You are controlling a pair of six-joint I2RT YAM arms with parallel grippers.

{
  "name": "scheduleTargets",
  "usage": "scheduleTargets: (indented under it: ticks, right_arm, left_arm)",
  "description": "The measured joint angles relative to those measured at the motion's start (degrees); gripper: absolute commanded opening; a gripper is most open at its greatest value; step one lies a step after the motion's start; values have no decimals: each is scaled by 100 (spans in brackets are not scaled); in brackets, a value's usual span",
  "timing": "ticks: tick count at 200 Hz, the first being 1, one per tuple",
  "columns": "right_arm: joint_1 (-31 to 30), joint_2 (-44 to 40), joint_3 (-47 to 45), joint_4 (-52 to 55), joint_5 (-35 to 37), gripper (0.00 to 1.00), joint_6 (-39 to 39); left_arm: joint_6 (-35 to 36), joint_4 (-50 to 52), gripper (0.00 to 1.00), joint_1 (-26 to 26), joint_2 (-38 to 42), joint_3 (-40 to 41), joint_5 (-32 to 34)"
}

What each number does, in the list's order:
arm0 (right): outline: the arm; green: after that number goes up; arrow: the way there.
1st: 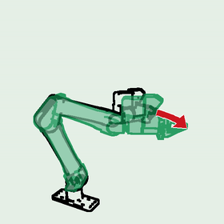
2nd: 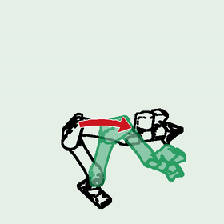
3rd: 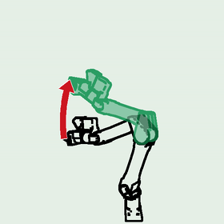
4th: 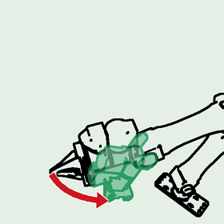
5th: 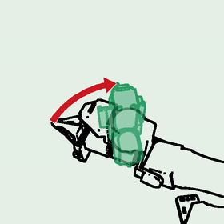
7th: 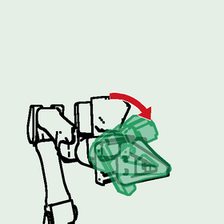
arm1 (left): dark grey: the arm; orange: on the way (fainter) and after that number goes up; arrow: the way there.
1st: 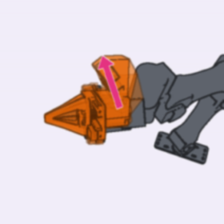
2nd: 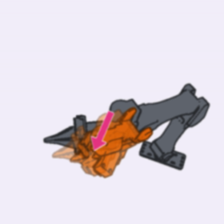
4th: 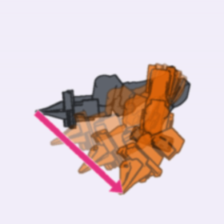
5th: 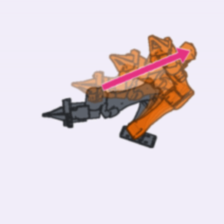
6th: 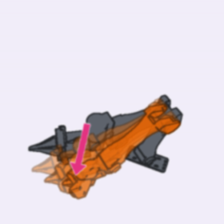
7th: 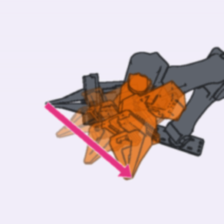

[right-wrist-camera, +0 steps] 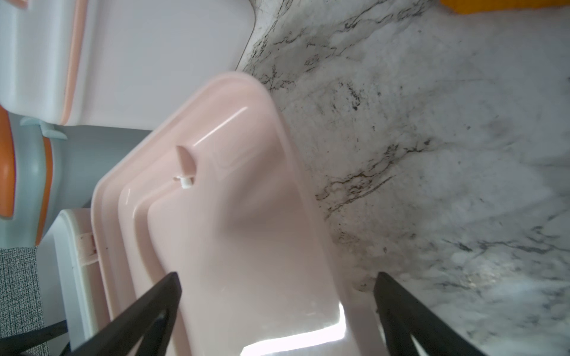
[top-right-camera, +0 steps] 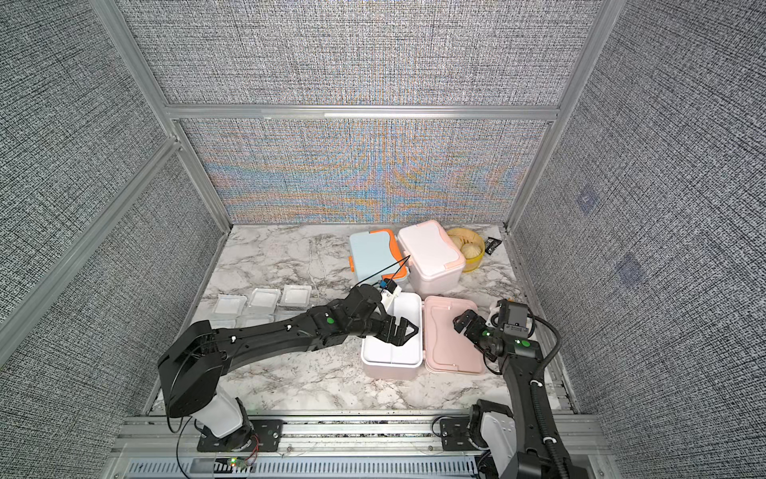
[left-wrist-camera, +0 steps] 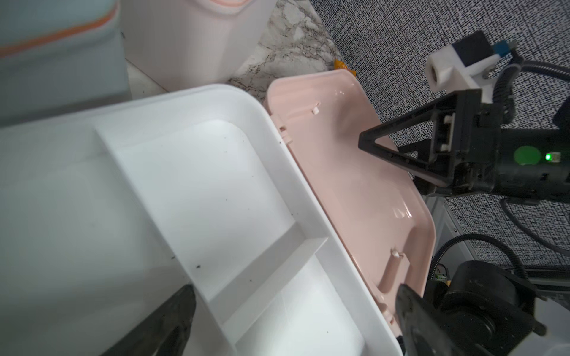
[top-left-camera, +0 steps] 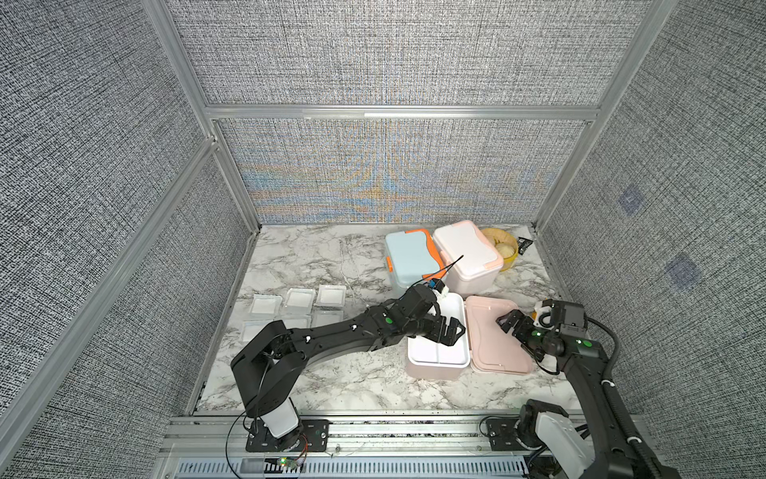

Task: Open first aid kits and take out gauze
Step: Close the lid of the first aid kit.

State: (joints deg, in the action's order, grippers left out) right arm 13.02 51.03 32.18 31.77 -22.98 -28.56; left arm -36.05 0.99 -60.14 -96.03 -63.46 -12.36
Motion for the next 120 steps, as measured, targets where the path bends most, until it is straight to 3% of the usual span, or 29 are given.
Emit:
scheduleTargets:
  ticks: [45,120]
  right_arm:
    - [44,11,238,-83,-245,99,26]
    - [46,-732,1043,-61,-627,99,-387]
  left_arm:
    - [-155,-278,100,2,-22,105,48]
    - [-343,-660,100,2,-42,251,210]
